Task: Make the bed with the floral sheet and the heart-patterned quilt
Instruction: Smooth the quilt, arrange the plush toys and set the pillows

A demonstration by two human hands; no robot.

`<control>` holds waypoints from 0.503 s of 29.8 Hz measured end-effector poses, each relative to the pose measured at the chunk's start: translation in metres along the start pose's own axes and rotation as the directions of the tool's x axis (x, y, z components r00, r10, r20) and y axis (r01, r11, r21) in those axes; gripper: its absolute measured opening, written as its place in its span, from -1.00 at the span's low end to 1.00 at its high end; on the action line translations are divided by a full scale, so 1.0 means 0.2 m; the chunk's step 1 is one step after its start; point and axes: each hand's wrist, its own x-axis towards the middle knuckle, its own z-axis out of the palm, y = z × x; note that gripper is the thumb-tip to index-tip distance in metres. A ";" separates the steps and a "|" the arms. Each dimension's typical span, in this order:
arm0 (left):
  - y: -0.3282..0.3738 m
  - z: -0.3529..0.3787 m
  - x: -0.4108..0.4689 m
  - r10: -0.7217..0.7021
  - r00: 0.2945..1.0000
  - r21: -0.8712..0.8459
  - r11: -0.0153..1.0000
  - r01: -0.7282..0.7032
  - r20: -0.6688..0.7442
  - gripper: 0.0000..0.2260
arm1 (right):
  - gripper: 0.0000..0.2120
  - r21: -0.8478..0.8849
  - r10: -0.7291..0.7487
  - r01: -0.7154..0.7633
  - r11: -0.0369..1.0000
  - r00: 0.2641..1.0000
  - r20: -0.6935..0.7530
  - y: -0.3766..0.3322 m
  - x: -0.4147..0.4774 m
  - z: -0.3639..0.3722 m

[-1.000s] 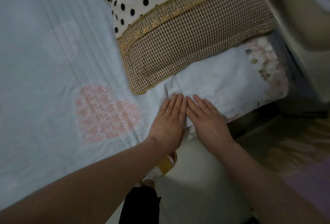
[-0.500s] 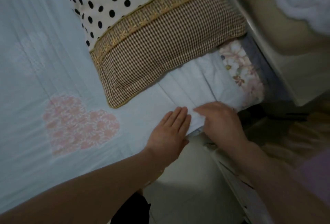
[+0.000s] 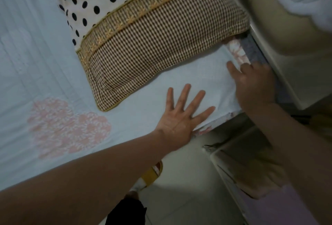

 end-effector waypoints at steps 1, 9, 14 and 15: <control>0.02 0.00 0.01 0.010 1.000 -0.018 1.000 -0.010 -0.006 -0.29 | -0.61 -0.041 0.018 -0.017 0.999 0.999 0.029 0.01 -0.01 0.01; -0.02 0.01 -0.05 0.152 0.986 -0.006 0.988 -0.152 0.069 -0.22 | -0.17 0.128 0.198 -0.225 0.966 0.960 0.198 -0.35 0.02 -0.16; -0.05 -0.02 -0.06 0.236 0.970 -0.122 0.966 -0.228 0.051 -0.24 | -0.61 0.223 0.191 -0.230 0.947 0.964 0.184 -0.32 0.26 -0.06; -0.05 -0.02 -0.05 0.249 0.967 -0.142 0.960 -0.240 0.051 -0.23 | -0.72 0.171 0.270 -0.299 0.939 0.947 0.176 -0.32 0.34 -0.05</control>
